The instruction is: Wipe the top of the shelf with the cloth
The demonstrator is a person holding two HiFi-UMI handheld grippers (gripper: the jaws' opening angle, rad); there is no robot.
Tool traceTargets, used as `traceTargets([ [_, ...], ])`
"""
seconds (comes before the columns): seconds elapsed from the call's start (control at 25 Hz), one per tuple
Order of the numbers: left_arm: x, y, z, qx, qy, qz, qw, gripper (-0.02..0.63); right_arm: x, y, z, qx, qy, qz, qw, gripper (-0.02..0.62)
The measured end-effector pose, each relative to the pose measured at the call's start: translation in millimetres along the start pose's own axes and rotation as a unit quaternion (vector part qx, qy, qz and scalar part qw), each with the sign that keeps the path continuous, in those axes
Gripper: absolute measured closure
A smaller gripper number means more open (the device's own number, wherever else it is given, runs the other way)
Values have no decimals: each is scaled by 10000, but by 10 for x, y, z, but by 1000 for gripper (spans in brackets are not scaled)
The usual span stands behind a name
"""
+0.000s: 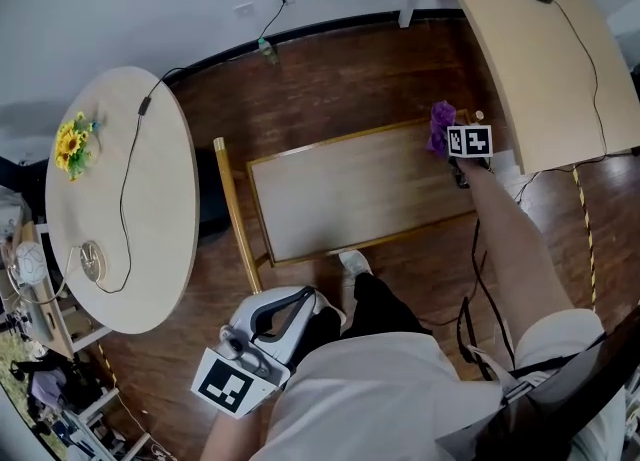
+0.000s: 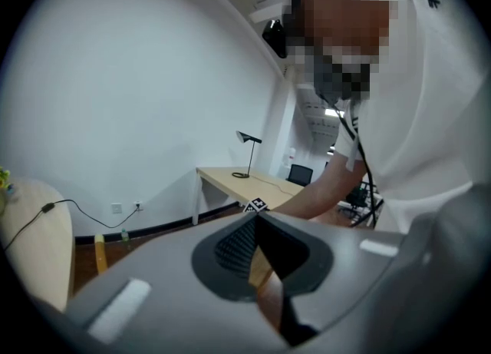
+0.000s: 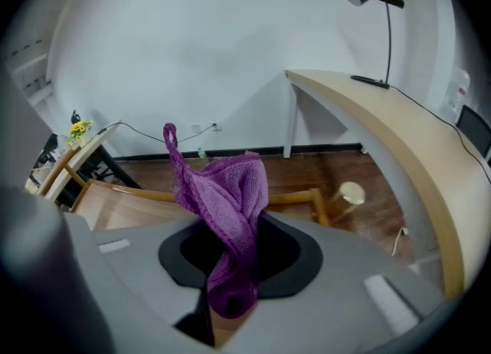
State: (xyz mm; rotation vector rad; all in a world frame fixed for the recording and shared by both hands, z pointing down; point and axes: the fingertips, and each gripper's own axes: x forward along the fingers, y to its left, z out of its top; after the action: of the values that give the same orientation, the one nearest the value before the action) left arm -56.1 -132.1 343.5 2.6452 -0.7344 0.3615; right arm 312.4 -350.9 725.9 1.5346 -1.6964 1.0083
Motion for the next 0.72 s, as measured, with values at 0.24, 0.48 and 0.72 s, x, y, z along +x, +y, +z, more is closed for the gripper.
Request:
traceTargets([
  [0.24,76,-82,-46,-7,128,-31,9999,588,-217,-744,-109,419,2,-551,9976,494],
  [0.48,142,-159,-11,158,99,-43,9998,588,-356,-330,-20,313,-392,-118,9987,494],
  [0.72,-80,-94,-45,36,-51,236,9997,588,-520,1541,-1,-246,-710,1530,9854,494],
])
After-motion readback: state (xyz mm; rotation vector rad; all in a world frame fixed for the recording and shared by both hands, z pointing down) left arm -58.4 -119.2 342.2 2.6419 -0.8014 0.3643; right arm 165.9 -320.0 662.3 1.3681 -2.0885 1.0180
